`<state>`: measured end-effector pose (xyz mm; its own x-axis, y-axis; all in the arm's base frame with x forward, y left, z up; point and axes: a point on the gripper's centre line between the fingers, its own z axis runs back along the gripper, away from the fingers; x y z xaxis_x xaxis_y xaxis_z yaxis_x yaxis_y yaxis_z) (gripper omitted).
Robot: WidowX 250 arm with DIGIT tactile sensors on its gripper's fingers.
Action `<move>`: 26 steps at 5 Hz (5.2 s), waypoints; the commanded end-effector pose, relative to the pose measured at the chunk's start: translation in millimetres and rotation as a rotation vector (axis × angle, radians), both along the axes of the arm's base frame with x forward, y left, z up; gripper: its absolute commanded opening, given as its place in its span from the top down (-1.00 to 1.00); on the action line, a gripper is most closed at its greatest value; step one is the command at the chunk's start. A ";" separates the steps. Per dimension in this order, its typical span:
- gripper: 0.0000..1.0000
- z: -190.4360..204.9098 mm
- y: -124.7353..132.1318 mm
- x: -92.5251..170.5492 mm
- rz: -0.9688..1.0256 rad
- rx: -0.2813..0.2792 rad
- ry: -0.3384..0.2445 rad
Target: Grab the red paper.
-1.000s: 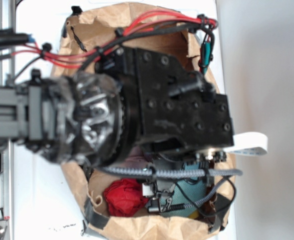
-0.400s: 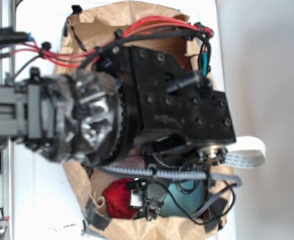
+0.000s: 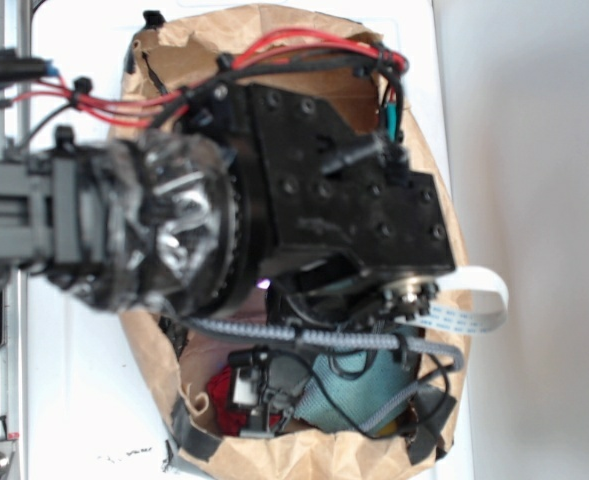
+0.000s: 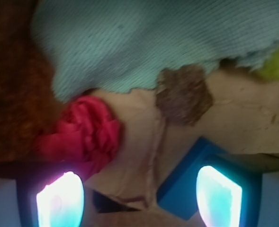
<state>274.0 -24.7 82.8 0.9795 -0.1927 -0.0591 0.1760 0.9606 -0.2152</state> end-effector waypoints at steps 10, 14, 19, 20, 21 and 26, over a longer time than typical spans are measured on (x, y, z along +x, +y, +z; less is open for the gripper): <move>-1.00 -8.5 -62.0 -24.2 -0.116 -0.218 -0.147; 1.00 -50.3 -99.8 -34.3 -0.189 -0.203 0.005; 1.00 19.0 24.7 18.2 0.132 0.020 -0.184; 1.00 28.6 47.1 27.8 0.185 0.086 -0.232; 1.00 44.9 49.1 26.9 0.147 0.123 -0.296; 1.00 110.0 31.0 -12.4 0.133 0.142 -0.345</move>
